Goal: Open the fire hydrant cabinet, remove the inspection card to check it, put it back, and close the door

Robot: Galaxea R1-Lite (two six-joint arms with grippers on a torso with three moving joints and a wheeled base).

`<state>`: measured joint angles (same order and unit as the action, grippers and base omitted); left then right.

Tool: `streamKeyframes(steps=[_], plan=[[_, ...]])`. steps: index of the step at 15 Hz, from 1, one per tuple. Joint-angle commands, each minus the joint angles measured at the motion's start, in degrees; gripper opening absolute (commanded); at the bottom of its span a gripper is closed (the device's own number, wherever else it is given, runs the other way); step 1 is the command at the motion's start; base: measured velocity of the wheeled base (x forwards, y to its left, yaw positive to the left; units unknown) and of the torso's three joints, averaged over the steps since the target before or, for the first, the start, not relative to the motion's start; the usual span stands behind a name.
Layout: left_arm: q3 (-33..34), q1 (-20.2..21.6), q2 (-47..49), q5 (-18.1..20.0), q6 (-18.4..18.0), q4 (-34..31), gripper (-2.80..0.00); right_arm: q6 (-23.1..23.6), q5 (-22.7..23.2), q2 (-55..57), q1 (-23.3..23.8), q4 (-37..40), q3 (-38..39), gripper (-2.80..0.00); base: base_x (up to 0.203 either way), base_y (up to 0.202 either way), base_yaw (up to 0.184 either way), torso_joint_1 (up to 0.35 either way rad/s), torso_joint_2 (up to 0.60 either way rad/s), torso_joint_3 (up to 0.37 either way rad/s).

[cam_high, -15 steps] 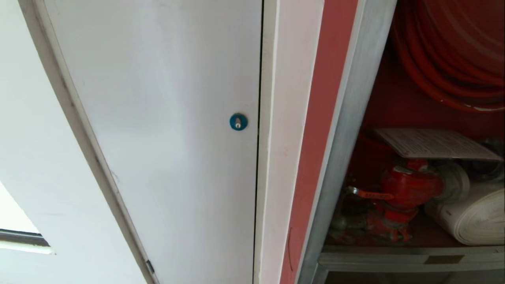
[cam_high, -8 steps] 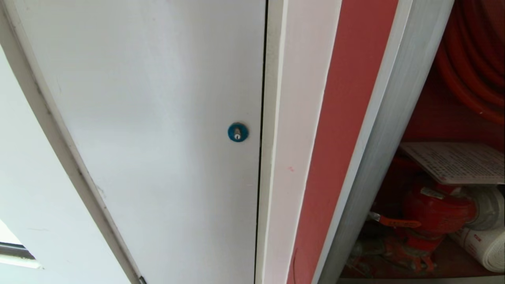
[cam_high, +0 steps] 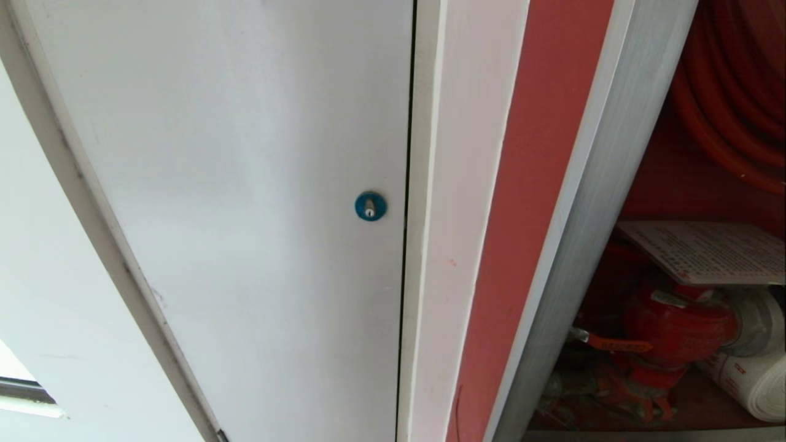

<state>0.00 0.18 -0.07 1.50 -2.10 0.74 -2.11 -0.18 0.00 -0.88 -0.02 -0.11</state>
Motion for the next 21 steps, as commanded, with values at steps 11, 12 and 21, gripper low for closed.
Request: streamKeyframes(steps=[11, 12, 21], plan=[[0.68, -0.01, 0.07, -0.01, -0.01, 0.05, -2.80, 13.45, -8.31, 11.54, -0.39, 3.96, -15.57, -2.80, 0.000, 0.000, 0.000, 0.000, 0.00, 0.000], [0.68, 0.06, 0.07, -0.01, -0.01, 0.05, -2.80, 15.58, -9.16, 13.53, -0.66, 4.08, -16.53, -2.80, 0.000, 0.000, 0.000, 0.000, 0.00, 0.000], [0.62, 0.00, 0.07, -0.01, -0.01, 0.05, -2.80, 52.86, -20.18, 24.21, -0.88, 20.81, -32.81, -2.80, 0.000, 0.000, 0.000, 0.000, 0.00, 0.000]])
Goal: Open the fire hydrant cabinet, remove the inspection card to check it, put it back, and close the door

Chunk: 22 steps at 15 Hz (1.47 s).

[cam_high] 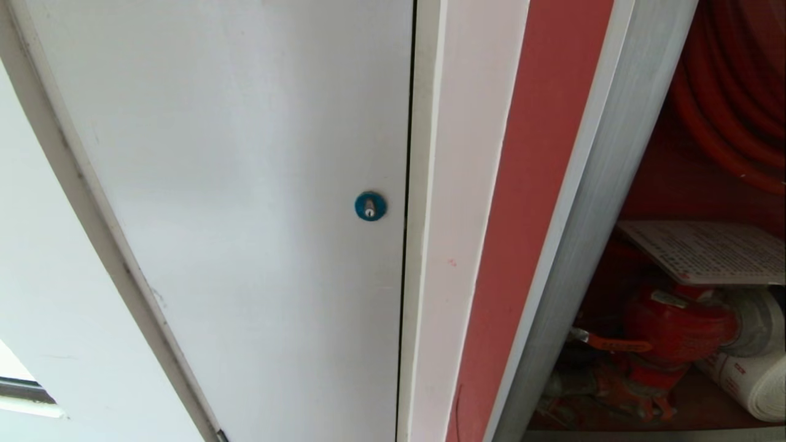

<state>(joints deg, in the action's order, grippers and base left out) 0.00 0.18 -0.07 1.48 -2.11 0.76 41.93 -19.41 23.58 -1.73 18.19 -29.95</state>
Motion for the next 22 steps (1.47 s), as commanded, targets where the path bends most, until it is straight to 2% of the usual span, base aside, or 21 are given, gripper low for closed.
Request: streamKeyframes(steps=[1, 2, 3, 5, 6, 13, 17, 18, 22], plan=[[0.64, -0.01, 0.07, 0.02, 0.00, 0.03, -2.80, 14.41, -1.63, 0.71, -0.03, 3.78, -4.11, -2.80, 0.000, 0.000, 0.000, 0.000, 0.00, 0.000], [0.62, -0.01, 0.07, 0.02, 0.00, 0.03, -2.80, 19.91, -3.62, 0.79, 0.00, 4.63, -4.67, -2.80, 0.000, 0.000, 0.000, 0.000, 0.00, 0.000], [0.62, -0.01, 0.07, 0.02, 0.00, 0.03, -2.80, 24.91, -7.55, 0.87, -0.01, 5.08, -4.94, -2.80, 0.000, 0.000, 0.000, 0.000, 0.00, 0.000], [0.62, -0.01, 0.07, 0.02, 0.00, 0.03, -2.80, 38.70, -14.45, 0.90, -0.07, 5.01, -5.35, -2.80, 0.000, 0.000, 0.000, 0.000, 0.00, 0.000], [0.62, -0.01, 0.07, 0.02, 0.00, 0.03, -2.80, 41.12, -15.70, 1.64, -0.10, 4.57, -5.34, -2.80, 0.000, 0.000, 0.000, 0.000, 0.00, 0.000], [0.67, 0.06, 0.07, 0.02, 0.00, 0.03, -2.80, 44.61, -18.05, 13.15, -0.03, -1.15, -5.30, -2.80, 0.000, 0.000, 0.000, 0.000, 0.00, 0.000], [0.68, -0.01, 0.07, 0.02, 0.00, 0.03, -2.80, 44.85, -15.34, 21.45, 0.32, -9.16, -6.21, -2.80, 0.000, 0.000, 0.000, 0.000, 0.00, 0.000], [0.62, -0.01, 0.07, 0.02, 0.00, 0.03, -2.80, 44.90, -14.00, 22.85, 0.69, -9.66, -6.81, 0.00, 0.000, 0.000, 0.000, 0.000, 0.00, 0.000], [0.62, -0.01, 0.07, 0.02, 0.00, 0.03, -2.80, 48.32, -5.06, 23.67, 8.03, -9.82, -7.82, 0.00, 0.000, 0.000, 0.000, 0.000, 0.00, 0.000]])
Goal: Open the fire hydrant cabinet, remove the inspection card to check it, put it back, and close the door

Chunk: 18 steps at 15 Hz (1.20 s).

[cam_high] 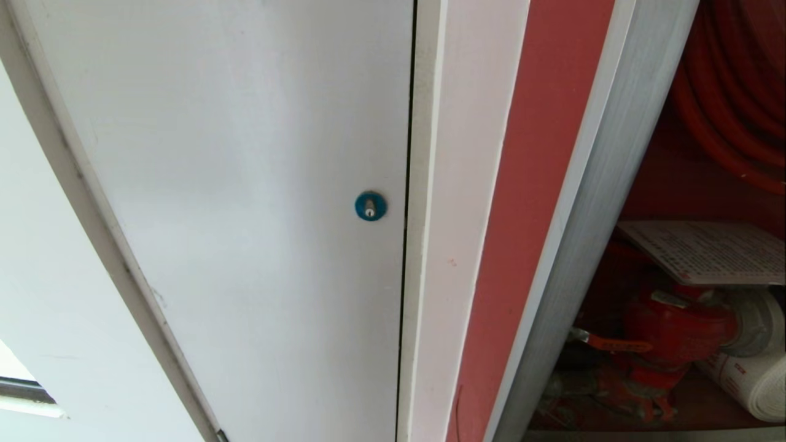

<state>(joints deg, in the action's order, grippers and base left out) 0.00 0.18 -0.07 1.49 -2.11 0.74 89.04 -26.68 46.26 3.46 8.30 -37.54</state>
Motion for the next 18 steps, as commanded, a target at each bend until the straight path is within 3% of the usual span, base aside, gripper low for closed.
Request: streamKeyframes(steps=[1, 7, 10, 14, 18], plan=[[0.62, -0.01, 0.07, 0.01, 0.00, 0.05, -2.80, 2.25, 4.34, 1.10, 4.83, 0.03, -0.40, 0.00, 0.000, 0.000, 0.000, 0.000, 0.00, 0.000], [0.62, 0.03, 0.07, 0.01, 0.00, 0.05, -2.80, 6.35, 26.80, 3.92, 24.89, -0.18, -2.10, 0.00, 0.000, 0.000, 0.000, 0.000, 0.00, 0.000], [0.70, -0.01, 0.07, 0.01, 0.00, 0.05, -2.80, 6.84, 37.35, 6.16, 29.47, -0.37, -2.44, 0.00, 0.000, 0.000, 0.000, 0.000, 0.00, 0.000], [0.62, -0.01, 0.07, 0.01, 0.00, 0.05, -2.80, 6.85, 39.70, 9.33, 30.30, -3.53, -2.45, 0.00, 0.000, 0.000, 0.000, 0.000, 0.00, 0.000], [0.62, -0.01, 0.07, 0.01, 0.00, 0.05, -2.80, 7.28, 48.17, 14.25, 35.31, -8.12, -2.81, 0.00, 0.000, 0.000, 0.000, 0.000, 0.00, 0.000]])
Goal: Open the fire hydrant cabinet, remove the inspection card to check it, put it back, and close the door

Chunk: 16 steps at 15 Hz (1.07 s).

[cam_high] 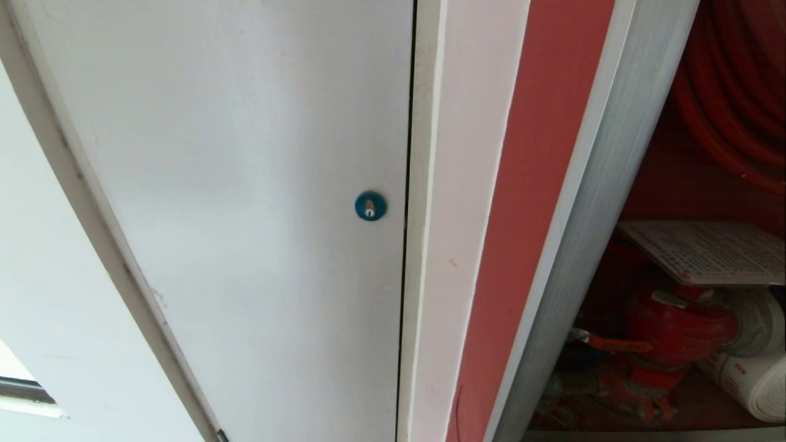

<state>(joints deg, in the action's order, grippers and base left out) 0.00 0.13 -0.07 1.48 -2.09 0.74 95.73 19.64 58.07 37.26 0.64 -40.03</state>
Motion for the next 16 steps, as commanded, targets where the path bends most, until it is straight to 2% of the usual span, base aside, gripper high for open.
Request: streamKeyframes(steps=[1, 5, 9, 16], plan=[[0.64, 0.04, 0.07, 0.02, -0.02, 0.05, -2.80, 0.51, 2.43, 2.89, 1.67, -0.46, -0.39, 0.00, 0.000, 0.000, 0.000, 0.000, 0.00, 0.000], [0.62, 0.04, 0.07, 0.02, -0.02, 0.05, -2.80, 0.42, 6.79, 5.55, 1.76, -1.92, -0.40, 0.00, 0.000, 0.000, 0.000, 0.000, 0.00, 0.000], [0.62, 0.05, 0.07, 0.02, -0.02, 0.05, -2.80, 0.25, 6.91, 8.79, 1.76, -5.73, -1.23, 0.00, 0.000, 0.000, 0.000, 0.000, 0.00, 0.000], [0.70, 0.04, 0.07, 0.02, -0.02, 0.05, -2.80, 0.16, 7.71, 12.01, 1.50, -5.99, -3.50, 0.00, 0.000, 0.000, 0.000, 0.000, 0.00, 0.000]])
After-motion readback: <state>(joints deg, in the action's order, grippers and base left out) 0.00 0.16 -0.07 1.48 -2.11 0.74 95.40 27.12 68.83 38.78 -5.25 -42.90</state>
